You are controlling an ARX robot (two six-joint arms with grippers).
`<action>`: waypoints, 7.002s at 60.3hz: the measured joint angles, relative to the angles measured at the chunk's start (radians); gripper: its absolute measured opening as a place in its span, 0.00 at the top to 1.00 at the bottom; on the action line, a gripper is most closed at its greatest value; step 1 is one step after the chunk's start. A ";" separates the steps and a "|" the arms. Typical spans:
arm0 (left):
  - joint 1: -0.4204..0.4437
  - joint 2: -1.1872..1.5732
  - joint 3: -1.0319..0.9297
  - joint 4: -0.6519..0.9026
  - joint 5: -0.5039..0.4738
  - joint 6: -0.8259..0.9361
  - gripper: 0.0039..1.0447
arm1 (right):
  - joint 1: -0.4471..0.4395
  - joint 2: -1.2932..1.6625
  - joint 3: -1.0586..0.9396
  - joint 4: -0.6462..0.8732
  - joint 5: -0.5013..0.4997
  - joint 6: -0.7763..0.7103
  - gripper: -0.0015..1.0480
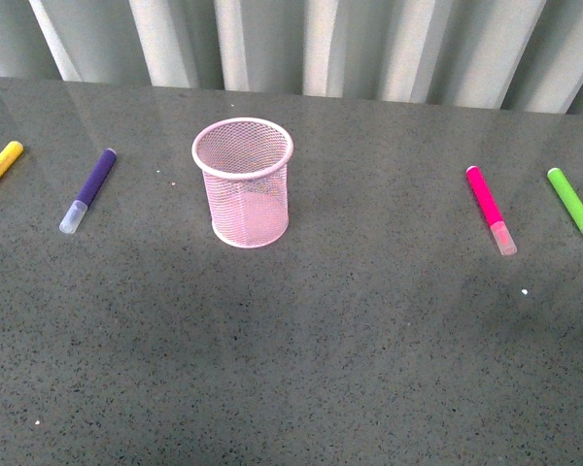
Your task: Insert purple and pink pens into pink cup
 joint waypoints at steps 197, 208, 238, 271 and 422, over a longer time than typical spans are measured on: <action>0.006 2.150 1.383 -0.164 -0.001 0.132 0.06 | 0.000 0.000 0.000 0.000 0.000 0.000 0.07; 0.013 2.192 1.389 -0.160 0.000 0.130 0.06 | 0.000 0.000 0.000 0.000 0.000 0.000 0.07; 0.018 2.269 1.464 -0.160 -0.009 0.108 0.06 | 0.000 0.000 0.000 0.000 0.000 0.000 0.07; 0.041 2.351 1.545 -0.190 -0.008 0.096 0.06 | 0.000 0.000 0.000 0.000 0.000 0.000 0.07; -0.362 1.932 0.735 1.394 -0.207 -0.222 0.88 | 0.000 0.000 0.000 0.000 0.000 0.000 0.07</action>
